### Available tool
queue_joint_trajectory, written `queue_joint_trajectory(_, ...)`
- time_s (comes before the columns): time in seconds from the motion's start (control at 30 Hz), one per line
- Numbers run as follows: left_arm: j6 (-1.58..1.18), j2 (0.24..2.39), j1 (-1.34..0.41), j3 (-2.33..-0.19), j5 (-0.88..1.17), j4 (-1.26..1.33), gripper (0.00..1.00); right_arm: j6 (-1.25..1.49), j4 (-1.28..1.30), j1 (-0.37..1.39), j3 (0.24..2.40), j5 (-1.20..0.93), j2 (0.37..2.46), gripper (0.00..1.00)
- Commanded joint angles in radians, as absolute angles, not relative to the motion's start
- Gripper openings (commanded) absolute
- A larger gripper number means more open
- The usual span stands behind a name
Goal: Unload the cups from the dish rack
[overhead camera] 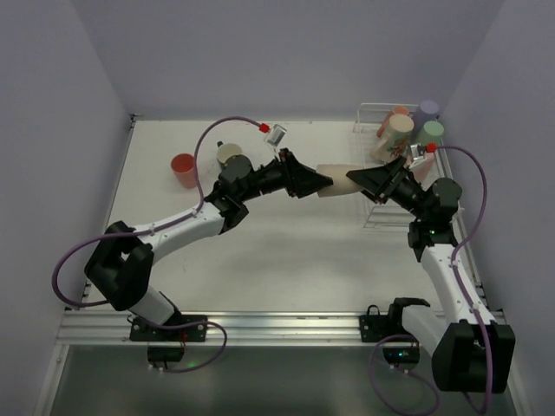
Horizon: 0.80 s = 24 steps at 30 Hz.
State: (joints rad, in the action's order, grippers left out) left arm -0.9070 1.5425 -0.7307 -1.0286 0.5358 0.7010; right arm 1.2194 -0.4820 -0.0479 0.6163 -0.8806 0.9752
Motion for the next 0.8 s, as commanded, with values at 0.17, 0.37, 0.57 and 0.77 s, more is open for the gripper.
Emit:
queue_joint_trajectory(0.17, -0.945, 1.528, -0.742, -1.049, 0.554, 0.828, 0.18, 1.221, -0.551, -0.008, 0.601, -0.868, 0.992, 0.38)
queue_joint_trajectory(0.37, -0.874, 1.471, -0.744, -1.049, 0.482, 0.718, 0.00, 1.220, -0.554, -0.008, 0.591, -0.851, 0.994, 0.59)
queue_joint_trajectory(0.57, -0.634, 1.451, -0.744, -1.225, 0.301, 0.263, 0.00, 1.108, -0.392, -0.008, 0.633, -0.798, 0.940, 0.94)
queue_joint_trajectory(0.77, -0.327, 1.566, -0.742, -1.509, -0.042, -0.347, 0.00, 0.833, -0.045, -0.008, 0.722, -0.634, 0.824, 0.99)
